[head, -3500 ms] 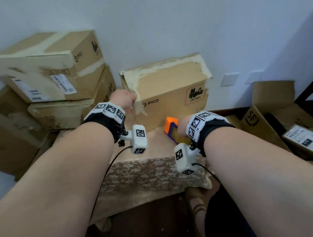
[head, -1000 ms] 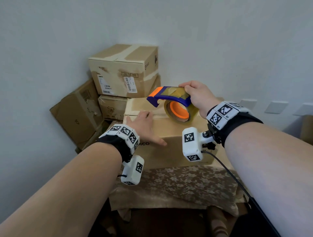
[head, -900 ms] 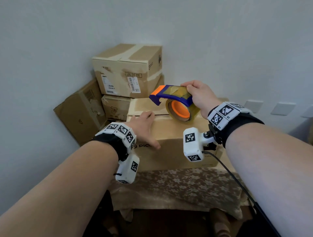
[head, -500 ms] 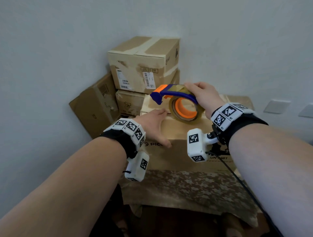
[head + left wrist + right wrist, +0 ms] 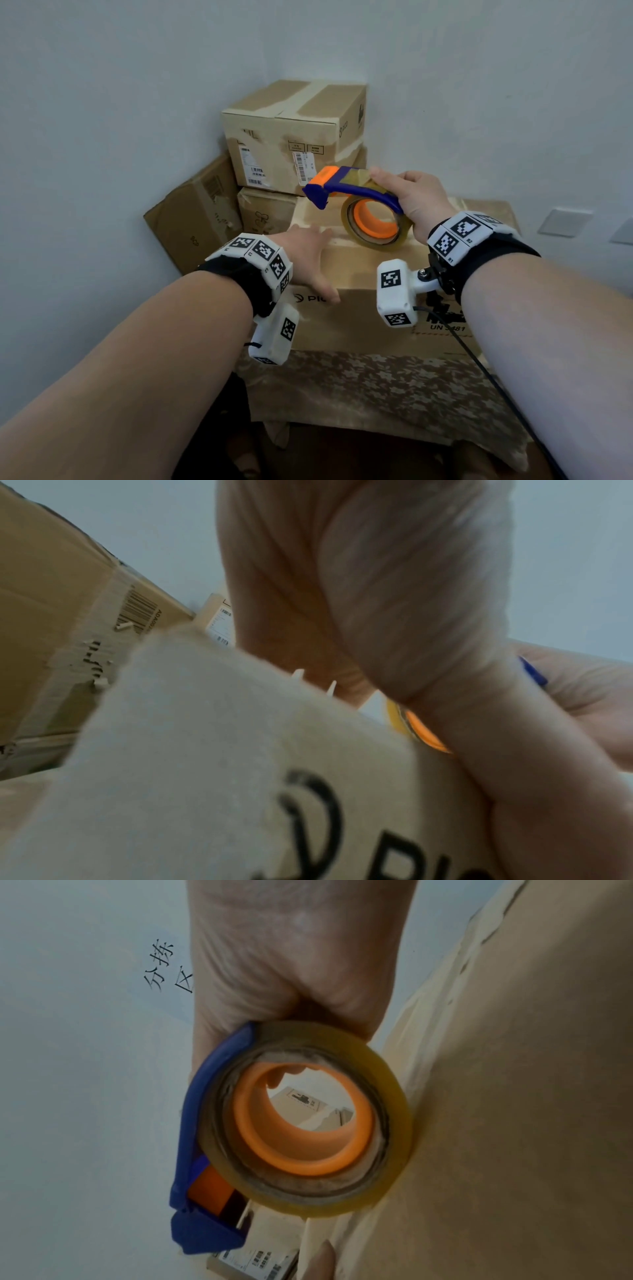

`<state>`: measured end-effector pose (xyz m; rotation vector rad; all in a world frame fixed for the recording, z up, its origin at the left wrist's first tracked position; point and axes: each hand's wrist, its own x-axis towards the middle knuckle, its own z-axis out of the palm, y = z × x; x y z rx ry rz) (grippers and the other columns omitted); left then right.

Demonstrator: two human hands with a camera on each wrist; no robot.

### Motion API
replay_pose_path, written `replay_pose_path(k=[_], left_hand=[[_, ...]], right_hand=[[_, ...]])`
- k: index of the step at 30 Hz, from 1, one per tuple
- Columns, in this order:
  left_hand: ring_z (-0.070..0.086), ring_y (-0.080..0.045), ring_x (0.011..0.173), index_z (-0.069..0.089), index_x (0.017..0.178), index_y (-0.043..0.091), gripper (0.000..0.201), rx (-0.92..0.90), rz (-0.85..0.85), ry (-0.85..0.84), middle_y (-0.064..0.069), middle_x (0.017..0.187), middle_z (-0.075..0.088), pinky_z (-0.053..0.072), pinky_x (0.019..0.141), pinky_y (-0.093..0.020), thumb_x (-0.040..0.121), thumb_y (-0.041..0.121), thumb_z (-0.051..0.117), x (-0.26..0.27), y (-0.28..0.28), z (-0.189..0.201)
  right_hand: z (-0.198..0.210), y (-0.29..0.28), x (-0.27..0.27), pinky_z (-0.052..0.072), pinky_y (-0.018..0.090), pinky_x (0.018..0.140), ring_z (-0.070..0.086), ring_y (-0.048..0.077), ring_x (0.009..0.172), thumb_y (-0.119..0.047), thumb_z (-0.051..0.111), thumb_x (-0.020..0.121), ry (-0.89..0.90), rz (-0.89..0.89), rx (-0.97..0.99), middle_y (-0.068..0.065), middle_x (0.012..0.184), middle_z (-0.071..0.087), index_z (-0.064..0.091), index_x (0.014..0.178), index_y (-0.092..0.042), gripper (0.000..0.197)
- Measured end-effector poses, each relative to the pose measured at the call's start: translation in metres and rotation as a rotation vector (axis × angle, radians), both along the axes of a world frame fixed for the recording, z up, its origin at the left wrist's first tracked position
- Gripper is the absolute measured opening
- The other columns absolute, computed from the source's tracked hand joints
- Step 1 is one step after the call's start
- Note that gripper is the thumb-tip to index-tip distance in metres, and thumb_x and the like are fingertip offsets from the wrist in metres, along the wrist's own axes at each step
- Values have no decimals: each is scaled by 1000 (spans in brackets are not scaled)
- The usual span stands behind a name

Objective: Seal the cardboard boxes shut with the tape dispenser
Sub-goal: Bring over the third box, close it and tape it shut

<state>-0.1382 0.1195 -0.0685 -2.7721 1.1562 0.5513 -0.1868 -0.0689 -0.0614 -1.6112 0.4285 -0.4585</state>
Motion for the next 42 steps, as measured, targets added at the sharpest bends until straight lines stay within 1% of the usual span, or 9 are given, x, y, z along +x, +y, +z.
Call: replay_pose_path(k=[6,10,13,15,17,23,30,37,42], left_hand=[[44,-22,124,31,141,19,125,4,24,37,1,137,43,42,103,-44,40,77,74,3,6,2],[38,-19,134,28,148,18,100,-12,150,119,0,150,36,33,111,-38,70,61,71,11,12,19],[51,-20,106,60,119,8,34,-422,408,175,-6,111,57,41,87,-30,93,29,56,25,12,26],[54,-23,94,58,105,5,17,-821,693,380,-12,101,57,47,72,-31,97,18,49,26,9,29],[60,-26,95,55,113,0,26,-1068,897,625,-17,107,61,52,70,-30,99,21,47,26,6,30],[63,-26,93,60,110,3,33,-1195,967,988,-16,102,67,50,74,-35,100,31,44,27,-4,30],[61,-17,78,58,92,5,7,-1251,1079,980,-9,84,64,48,65,-29,94,9,53,24,-9,30],[56,-14,71,56,79,5,17,-1210,1143,808,-8,77,60,50,72,-29,95,7,51,32,1,22],[55,-14,72,55,79,5,19,-1221,1192,783,-7,78,59,46,90,-31,98,9,50,31,15,15]], right_hand=[[-10,0,-2,47,29,68,55,15,58,-52,74,75,35,52,-22,2,61,62,60,68,-19,37],[-12,-10,-6,48,36,79,58,20,70,-52,72,78,65,112,1,4,70,66,65,75,-20,33],[-13,-11,-7,51,45,87,61,23,75,-61,72,67,75,139,-11,7,74,68,66,76,-22,40],[-12,-11,-7,51,45,87,62,24,75,-68,71,56,86,137,-17,7,75,69,67,73,-24,48],[-12,-12,-8,50,43,81,61,24,74,-68,71,55,82,140,-15,7,74,68,67,73,-24,48],[-15,-17,-10,44,31,67,55,14,61,-50,68,82,57,168,-12,2,68,62,64,80,-20,30],[-12,-16,-13,43,30,67,55,17,66,-47,67,84,72,208,-10,5,73,62,62,81,-19,29],[7,-7,0,46,34,78,60,21,74,-49,70,79,109,256,-166,8,77,66,70,87,-12,38],[25,4,10,46,33,77,57,22,73,-48,68,81,183,284,-319,10,77,62,65,86,-14,34]])
